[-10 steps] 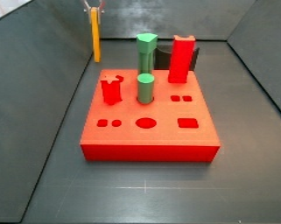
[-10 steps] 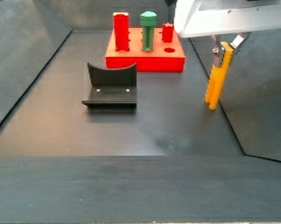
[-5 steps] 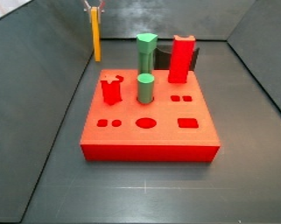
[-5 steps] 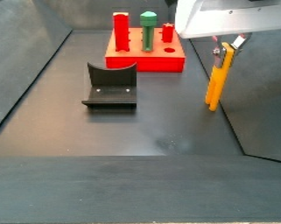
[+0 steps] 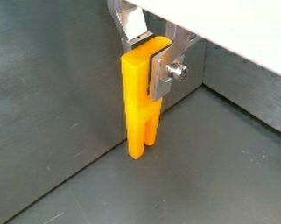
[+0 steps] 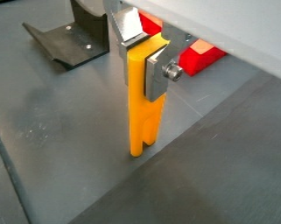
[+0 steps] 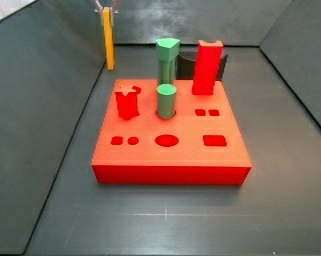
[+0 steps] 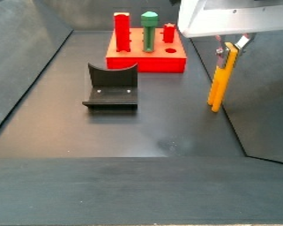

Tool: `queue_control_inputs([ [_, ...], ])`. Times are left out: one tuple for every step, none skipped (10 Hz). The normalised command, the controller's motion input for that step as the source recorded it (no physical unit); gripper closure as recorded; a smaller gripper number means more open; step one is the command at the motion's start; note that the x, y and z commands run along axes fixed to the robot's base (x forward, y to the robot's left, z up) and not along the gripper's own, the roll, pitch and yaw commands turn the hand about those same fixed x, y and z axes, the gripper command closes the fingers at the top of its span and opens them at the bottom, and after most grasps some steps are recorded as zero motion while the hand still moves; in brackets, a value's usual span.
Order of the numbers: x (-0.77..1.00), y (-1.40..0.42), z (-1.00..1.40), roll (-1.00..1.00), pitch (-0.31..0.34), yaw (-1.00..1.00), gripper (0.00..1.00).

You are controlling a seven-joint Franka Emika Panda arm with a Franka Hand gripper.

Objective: Pick up the square-circle object. Move up. Move to above the board. Insert the square-circle object.
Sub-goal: Move up, then move to above the board.

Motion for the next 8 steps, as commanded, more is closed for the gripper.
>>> queue_control_inputs([
  [0.00,0.00,0.83,0.00,0.000,0.00,1.00],
  [0.04,-0.06,0.81,0.01,0.015,-0.03,1.00],
  [0.03,-0.05,0.70,0.01,0.040,-0.02,1.00],
  [0.02,-0.02,0.52,0.03,0.064,-0.01,1.00],
  [0.02,-0.01,0.42,0.04,0.076,-0.01,1.00],
  [0.01,0.00,0.17,0.06,0.090,-0.01,1.00],
  [-0.14,0.21,1.00,0.28,0.165,-0.14,1.00],
  [-0.14,0.20,1.00,0.26,0.145,-0.11,1.00],
])
